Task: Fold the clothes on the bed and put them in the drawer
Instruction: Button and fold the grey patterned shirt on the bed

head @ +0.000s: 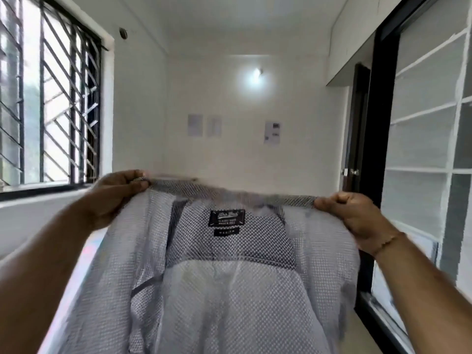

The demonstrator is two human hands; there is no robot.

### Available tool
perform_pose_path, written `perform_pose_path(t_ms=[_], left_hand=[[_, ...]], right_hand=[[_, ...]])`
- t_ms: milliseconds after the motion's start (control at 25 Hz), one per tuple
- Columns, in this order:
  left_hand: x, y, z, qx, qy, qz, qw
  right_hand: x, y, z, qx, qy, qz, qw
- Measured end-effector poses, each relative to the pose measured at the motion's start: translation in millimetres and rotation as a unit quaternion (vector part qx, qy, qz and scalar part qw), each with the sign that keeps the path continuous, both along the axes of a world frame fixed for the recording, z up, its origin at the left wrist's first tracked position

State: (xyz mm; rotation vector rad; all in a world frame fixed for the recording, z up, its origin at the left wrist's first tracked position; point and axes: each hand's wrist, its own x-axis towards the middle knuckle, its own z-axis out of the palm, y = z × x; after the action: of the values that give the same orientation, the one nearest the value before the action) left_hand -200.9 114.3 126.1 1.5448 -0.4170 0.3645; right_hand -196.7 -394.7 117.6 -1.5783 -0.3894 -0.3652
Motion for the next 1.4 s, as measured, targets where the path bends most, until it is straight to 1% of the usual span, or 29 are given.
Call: perform_pose_path(t_ms=[40, 80, 120, 160, 200, 280, 360, 400, 440, 480, 520, 560, 600, 640, 680, 760, 840, 920, 1000, 1080, 1200, 1400], left_hand=[[15.1, -3.1, -27.9, 0.081, 0.024, 0.119, 0.989], [31.2, -6.9, -57.1, 0.164, 0.053, 0.232, 0.957], [43.1, -16.7, -86.3, 0.218, 0.074, 0.317, 0.920], [49.5, -29.5, -104.7, 0.240, 0.077, 0.369, 0.895], [51.3, -44.8, -130.0, 0.250, 0.064, 0.390, 0.884], [45.5, -76.6, -160.1, 0.250, 0.047, 0.375, 0.892], [29.0, -104.5, -198.5, 0.244, 0.057, 0.336, 0.908], [17.0, -116.6, -219.3, 0.210, 0.074, 0.320, 0.921], [1.4, -128.2, -240.4, 0.147, 0.103, 0.311, 0.933], [-17.8, -141.5, -262.8, 0.071, 0.142, 0.304, 0.939], [-38.8, -155.0, -284.3, 0.000, 0.188, 0.293, 0.937], [-60.3, -168.8, -303.7, -0.063, 0.236, 0.275, 0.930], [-80.9, -182.3, -322.8, -0.119, 0.283, 0.258, 0.916], [-98.9, -194.2, -341.0, -0.168, 0.321, 0.245, 0.899], [-112.9, -204.8, -354.1, -0.208, 0.347, 0.237, 0.883], [-130.7, -223.9, -368.3, -0.253, 0.380, 0.221, 0.862], [-143.0, -239.1, -367.2, -0.257, 0.394, 0.190, 0.861], [-149.7, -247.7, -365.2, -0.221, 0.379, 0.147, 0.886], [-150.5, -251.1, -366.9, -0.163, 0.343, 0.138, 0.915], [-147.7, -249.9, -371.3, -0.150, 0.313, 0.142, 0.927], [-142.4, -244.7, -375.1, -0.167, 0.314, 0.154, 0.922], [-140.0, -240.5, -374.7, -0.171, 0.330, 0.158, 0.915]], right_hand=[[15.3, 1.6, -28.3, -0.058, 0.036, -0.063, 0.996], [29.4, 4.9, -57.0, -0.119, 0.068, -0.125, 0.983], [41.9, 8.4, -87.4, -0.173, 0.084, -0.179, 0.965], [48.8, 12.7, -105.8, -0.223, 0.075, -0.225, 0.946], [50.3, 17.8, -130.1, -0.266, 0.064, -0.254, 0.928], [37.9, 30.2, -157.8, -0.306, 0.025, -0.286, 0.908], [22.3, 41.3, -201.0, -0.302, 0.015, -0.277, 0.912], [13.3, 46.6, -226.2, -0.287, 0.026, -0.274, 0.918], [3.1, 52.8, -251.9, -0.250, 0.053, -0.269, 0.929], [-10.0, 59.6, -276.3, -0.183, 0.101, -0.256, 0.944], [-25.0, 69.1, -298.5, -0.089, 0.170, -0.228, 0.955], [-41.7, 80.6, -316.3, 0.011, 0.247, -0.190, 0.950], [-60.3, 93.5, -329.2, 0.099, 0.319, -0.147, 0.931], [-78.5, 104.3, -341.0, 0.164, 0.368, -0.115, 0.908], [-94.6, 114.1, -348.0, 0.210, 0.392, -0.095, 0.891], [-120.9, 129.1, -356.9, 0.278, 0.389, -0.075, 0.875], [-138.8, 141.9, -363.7, 0.303, 0.354, -0.069, 0.882], [-147.4, 150.5, -369.7, 0.299, 0.320, -0.069, 0.896], [-147.1, 153.0, -375.4, 0.263, 0.303, -0.069, 0.914], [-141.9, 153.2, -380.5, 0.213, 0.290, -0.070, 0.930], [-135.9, 156.9, -382.3, 0.189, 0.293, -0.060, 0.935], [-137.8, 160.0, -381.6, 0.221, 0.301, -0.048, 0.927]])
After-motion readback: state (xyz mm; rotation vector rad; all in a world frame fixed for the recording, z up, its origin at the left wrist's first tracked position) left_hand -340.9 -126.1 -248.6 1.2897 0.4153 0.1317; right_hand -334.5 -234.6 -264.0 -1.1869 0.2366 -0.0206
